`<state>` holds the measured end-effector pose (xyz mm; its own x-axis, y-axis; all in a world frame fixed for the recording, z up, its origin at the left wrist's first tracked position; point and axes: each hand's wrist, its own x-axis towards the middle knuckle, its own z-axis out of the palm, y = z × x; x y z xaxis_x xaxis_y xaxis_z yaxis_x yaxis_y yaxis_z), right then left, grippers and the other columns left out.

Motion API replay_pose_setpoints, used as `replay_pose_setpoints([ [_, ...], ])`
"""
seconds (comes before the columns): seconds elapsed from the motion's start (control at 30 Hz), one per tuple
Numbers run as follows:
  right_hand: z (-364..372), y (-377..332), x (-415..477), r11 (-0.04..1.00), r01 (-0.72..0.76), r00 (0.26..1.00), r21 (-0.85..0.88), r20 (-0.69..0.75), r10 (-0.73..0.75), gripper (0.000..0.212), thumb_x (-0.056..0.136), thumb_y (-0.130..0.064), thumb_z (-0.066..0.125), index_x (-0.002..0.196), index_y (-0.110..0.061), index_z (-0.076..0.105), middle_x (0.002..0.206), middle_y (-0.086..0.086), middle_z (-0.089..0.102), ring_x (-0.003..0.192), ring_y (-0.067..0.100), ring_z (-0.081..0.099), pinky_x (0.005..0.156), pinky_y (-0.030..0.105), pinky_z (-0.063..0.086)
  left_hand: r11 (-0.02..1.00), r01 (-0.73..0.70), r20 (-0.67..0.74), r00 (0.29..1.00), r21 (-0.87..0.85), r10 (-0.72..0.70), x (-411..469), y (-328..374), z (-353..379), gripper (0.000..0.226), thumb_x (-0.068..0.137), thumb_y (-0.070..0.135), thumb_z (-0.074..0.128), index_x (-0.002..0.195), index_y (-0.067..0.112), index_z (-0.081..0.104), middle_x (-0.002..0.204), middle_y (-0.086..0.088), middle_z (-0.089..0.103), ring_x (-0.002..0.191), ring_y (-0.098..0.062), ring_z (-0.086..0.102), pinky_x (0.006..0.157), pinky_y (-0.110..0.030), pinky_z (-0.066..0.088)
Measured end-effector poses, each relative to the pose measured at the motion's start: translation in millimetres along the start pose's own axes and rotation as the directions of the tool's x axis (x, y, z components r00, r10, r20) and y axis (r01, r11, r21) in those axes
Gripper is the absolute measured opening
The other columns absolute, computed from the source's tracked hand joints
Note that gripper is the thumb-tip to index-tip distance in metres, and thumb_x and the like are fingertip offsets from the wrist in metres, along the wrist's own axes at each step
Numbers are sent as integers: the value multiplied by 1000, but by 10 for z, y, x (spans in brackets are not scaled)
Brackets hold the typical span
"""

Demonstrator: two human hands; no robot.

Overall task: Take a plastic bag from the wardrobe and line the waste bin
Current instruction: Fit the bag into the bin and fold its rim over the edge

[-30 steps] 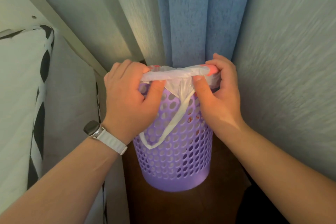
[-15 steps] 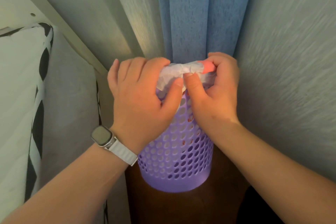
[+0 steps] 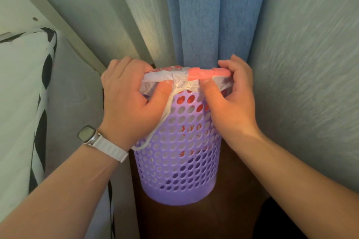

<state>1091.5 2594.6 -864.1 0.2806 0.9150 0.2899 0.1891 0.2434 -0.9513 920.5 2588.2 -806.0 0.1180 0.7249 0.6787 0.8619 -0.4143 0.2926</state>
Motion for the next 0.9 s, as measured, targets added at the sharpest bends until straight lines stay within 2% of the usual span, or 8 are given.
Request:
replay_pose_setpoints([
  [0.17,-5,-19,-9,999,-8,1000,35,-15,8,26,75,-53,57,94,-41,43,129,-15,40,134,10,39,113,36,31,998,49,0,999,-28,-49,-20,44,17,29,86,34,56,78,6,56,76,-2,46,75,-23,44,70,-43,38],
  [0.23,1,-24,-12,1000,-6,1000,27,-26,7,26,75,-52,57,93,-40,42,127,-12,41,132,12,41,112,38,32,998,65,30,997,9,-65,-37,71,12,31,86,39,56,87,8,61,84,-3,53,83,-27,51,79,-50,41],
  [0.33,19,-31,-16,1000,21,999,-11,-45,-21,34,75,-52,57,98,-30,44,124,-5,42,126,15,43,109,39,34,995,63,67,995,80,-68,-73,174,4,41,84,46,58,107,12,64,107,-6,59,106,-31,54,97,-61,36],
  [0.43,44,-76,-25,995,78,992,-63,-98,-84,38,75,-50,58,100,-24,44,114,-5,44,114,20,48,102,44,39,994,79,83,993,80,-86,-113,319,37,45,85,45,58,116,14,62,119,-6,58,116,-32,51,101,-64,33],
  [0.53,85,-133,-71,988,117,984,-104,-120,-129,35,76,-46,58,98,-23,44,107,-5,44,106,22,49,96,47,41,992,106,67,992,65,-110,-132,352,66,39,88,41,55,112,11,62,114,-8,59,112,-33,51,100,-58,36],
  [0.67,126,-168,-133,981,129,987,-142,-74,-140,39,78,-46,57,98,-13,51,106,0,46,103,22,48,94,45,40,993,116,29,993,28,-117,-116,262,71,33,92,39,51,93,7,60,94,-11,57,95,-34,52,89,-50,38],
  [0.8,102,-157,-164,973,166,986,-158,-11,-169,42,81,-44,58,104,-9,57,111,1,50,110,24,50,97,47,40,993,115,54,992,-17,-114,-109,153,78,30,90,35,52,88,6,58,87,-8,51,87,-31,48,82,-53,39],
  [0.9,30,-103,-128,962,216,976,-170,16,-216,44,82,-43,59,112,-11,59,122,6,54,119,27,50,103,52,38,991,110,51,993,-80,-106,-82,75,57,27,89,32,52,86,6,56,86,-2,46,87,-21,43,79,-47,37],
])
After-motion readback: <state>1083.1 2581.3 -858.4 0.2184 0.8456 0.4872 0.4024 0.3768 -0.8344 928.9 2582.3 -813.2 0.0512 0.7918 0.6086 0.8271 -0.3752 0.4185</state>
